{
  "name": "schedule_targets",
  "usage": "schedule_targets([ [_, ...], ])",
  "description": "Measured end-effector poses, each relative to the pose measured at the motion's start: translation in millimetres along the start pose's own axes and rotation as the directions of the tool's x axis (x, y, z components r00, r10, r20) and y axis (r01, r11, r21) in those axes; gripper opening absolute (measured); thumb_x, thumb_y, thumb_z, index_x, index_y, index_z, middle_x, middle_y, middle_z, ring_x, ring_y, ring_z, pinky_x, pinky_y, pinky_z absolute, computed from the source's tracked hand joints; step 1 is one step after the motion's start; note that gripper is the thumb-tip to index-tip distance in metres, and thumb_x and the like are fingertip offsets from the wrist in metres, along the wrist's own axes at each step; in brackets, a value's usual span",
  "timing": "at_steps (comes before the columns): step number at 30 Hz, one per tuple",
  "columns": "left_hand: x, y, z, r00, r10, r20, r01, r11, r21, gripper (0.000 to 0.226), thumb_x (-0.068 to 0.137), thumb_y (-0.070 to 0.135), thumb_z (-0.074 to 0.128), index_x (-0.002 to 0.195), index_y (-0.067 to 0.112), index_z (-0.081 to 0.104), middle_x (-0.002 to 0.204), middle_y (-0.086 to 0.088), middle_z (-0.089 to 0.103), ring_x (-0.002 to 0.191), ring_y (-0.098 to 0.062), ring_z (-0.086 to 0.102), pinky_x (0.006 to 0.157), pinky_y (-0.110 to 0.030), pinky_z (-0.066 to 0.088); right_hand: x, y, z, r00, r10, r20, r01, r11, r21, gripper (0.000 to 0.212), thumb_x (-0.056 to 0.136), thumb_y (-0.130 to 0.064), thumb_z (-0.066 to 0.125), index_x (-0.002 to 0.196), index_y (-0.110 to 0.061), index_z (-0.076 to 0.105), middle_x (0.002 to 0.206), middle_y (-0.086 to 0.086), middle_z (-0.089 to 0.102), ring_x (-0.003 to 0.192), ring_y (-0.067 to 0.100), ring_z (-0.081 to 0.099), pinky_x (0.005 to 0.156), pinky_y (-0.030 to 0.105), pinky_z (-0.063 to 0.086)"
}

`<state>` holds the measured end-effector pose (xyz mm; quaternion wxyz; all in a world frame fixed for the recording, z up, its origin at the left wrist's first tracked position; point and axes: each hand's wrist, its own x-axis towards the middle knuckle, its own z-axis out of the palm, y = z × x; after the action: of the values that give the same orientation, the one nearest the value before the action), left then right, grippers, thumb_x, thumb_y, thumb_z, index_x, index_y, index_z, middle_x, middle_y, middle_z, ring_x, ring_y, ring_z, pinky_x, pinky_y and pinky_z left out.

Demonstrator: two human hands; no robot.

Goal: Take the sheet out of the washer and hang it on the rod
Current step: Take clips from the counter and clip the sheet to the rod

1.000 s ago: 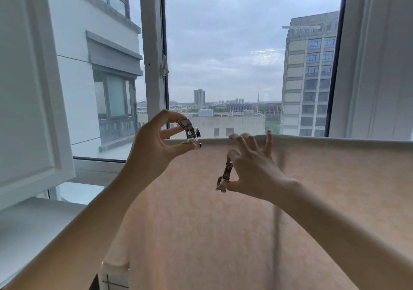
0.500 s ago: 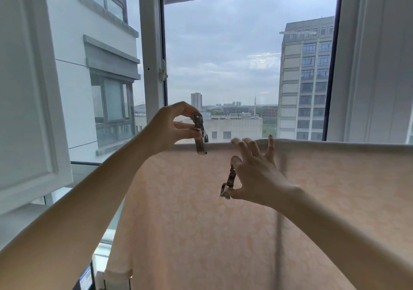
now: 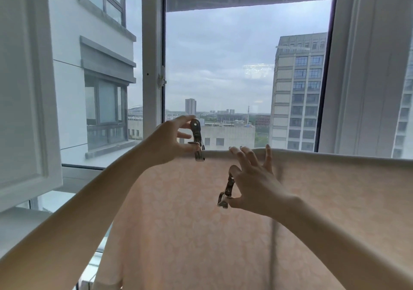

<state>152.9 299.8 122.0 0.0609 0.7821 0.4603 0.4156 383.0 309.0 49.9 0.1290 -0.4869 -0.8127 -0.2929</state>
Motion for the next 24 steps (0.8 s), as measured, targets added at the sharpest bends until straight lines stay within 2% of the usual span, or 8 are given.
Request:
schedule_targets([
  [2, -4.5, 2.7, 5.0, 0.999, 0.041, -0.028, -0.035, 0.985, 0.170, 0.084, 0.084, 0.020, 0.074, 0.152, 0.023, 0.024, 0.152, 0.005, 0.036, 0.129, -0.012, 0.047, 0.103, -0.023, 0.034, -0.8, 0.0, 0.2, 1.000, 0.002, -0.005, -0.002, 1.000, 0.024, 0.067, 0.075, -0.071, 0.057, 0.117, -0.019, 0.055, 0.158, 0.002, -0.004, 0.146, 0.027, -0.010, 0.105, 0.070, -0.016],
  [4, -10.1, 5.9, 13.3, 0.982, 0.173, -0.076, -0.140, 0.935, 0.325, 0.081, 0.087, 0.013, 0.068, 0.153, 0.022, 0.021, 0.156, 0.005, 0.029, 0.140, -0.012, 0.032, 0.114, -0.023, 0.023, -2.1, 0.2, 1.0, 1.000, 0.002, -0.008, -0.002, 0.999, 0.045, 0.066, 0.076, -0.070, 0.057, 0.117, -0.019, 0.054, 0.159, 0.002, -0.007, 0.146, 0.027, -0.015, 0.106, 0.068, -0.016],
  [7, -13.8, 8.5, 25.0, 0.934, 0.349, -0.078, -0.251, 0.795, 0.552, 0.072, 0.084, -0.002, 0.062, 0.146, 0.024, 0.037, 0.152, 0.005, 0.037, 0.144, -0.013, 0.026, 0.119, -0.038, 0.023, -5.4, 3.2, 5.3, 1.000, 0.010, -0.018, -0.009, 0.997, 0.075, 0.065, 0.076, -0.072, 0.054, 0.115, -0.020, 0.052, 0.160, 0.002, -0.011, 0.144, 0.027, -0.023, 0.109, 0.063, -0.019],
  [9, -14.1, 11.1, 33.8, 0.905, 0.422, -0.051, -0.287, 0.696, 0.658, 0.064, 0.081, -0.005, 0.064, 0.138, 0.021, 0.050, 0.147, 0.004, 0.045, 0.144, -0.015, 0.026, 0.120, -0.041, 0.019, -8.8, 6.2, 7.9, 0.998, 0.038, -0.052, -0.032, 0.994, 0.109, 0.066, 0.074, -0.076, 0.049, 0.112, -0.022, 0.052, 0.161, 0.002, -0.008, 0.143, 0.026, -0.026, 0.111, 0.059, -0.019],
  [14, -14.0, 22.1, 67.7, 0.843, 0.537, -0.036, -0.396, 0.664, 0.634, 0.056, 0.078, -0.012, 0.066, 0.129, 0.011, 0.059, 0.132, -0.005, 0.060, 0.132, -0.020, 0.048, 0.113, -0.031, 0.023, -24.3, 20.7, 2.5, 0.994, 0.084, -0.076, -0.073, 0.988, 0.136, 0.085, 0.062, -0.083, 0.024, 0.116, -0.024, 0.052, 0.161, 0.000, -0.006, 0.144, 0.026, -0.024, 0.113, 0.053, -0.019],
  [18, -8.1, 22.1, 94.6, 0.877, 0.476, 0.072, -0.412, 0.665, 0.622, 0.063, 0.088, -0.011, 0.044, 0.147, 0.008, 0.035, 0.151, -0.009, 0.039, 0.140, -0.022, 0.036, 0.118, -0.031, 0.020, -39.4, 33.7, 0.9, 0.990, 0.126, -0.058, -0.120, 0.988, 0.096, 0.080, 0.065, -0.084, 0.028, 0.115, -0.026, 0.050, 0.160, -0.003, -0.010, 0.144, 0.026, -0.022, 0.115, 0.055, -0.014],
  [20, -2.5, 14.8, 107.3, 0.892, 0.446, 0.071, -0.390, 0.680, 0.621, 0.065, 0.090, -0.009, 0.040, 0.151, 0.010, 0.025, 0.155, -0.008, 0.032, 0.143, -0.021, 0.030, 0.118, -0.031, 0.018, -48.5, 39.4, 0.3, 0.987, 0.148, -0.060, -0.142, 0.986, 0.081, 0.080, 0.064, -0.084, 0.028, 0.114, -0.026, 0.052, 0.161, -0.002, -0.006, 0.145, 0.027, -0.018, 0.115, 0.055, -0.010],
  [24, 10.8, 2.1, 128.1, 0.885, 0.466, 0.010, -0.385, 0.719, 0.578, 0.059, 0.089, 0.008, 0.058, 0.145, 0.010, 0.040, 0.145, -0.007, 0.048, 0.133, -0.024, 0.046, 0.112, -0.039, 0.032, -68.2, 53.8, -0.8, 0.983, 0.175, -0.059, -0.172, 0.984, 0.055, 0.086, 0.067, -0.081, 0.032, 0.122, -0.020, 0.053, 0.161, 0.001, 0.000, 0.146, 0.031, -0.008, 0.114, 0.055, -0.005],
])
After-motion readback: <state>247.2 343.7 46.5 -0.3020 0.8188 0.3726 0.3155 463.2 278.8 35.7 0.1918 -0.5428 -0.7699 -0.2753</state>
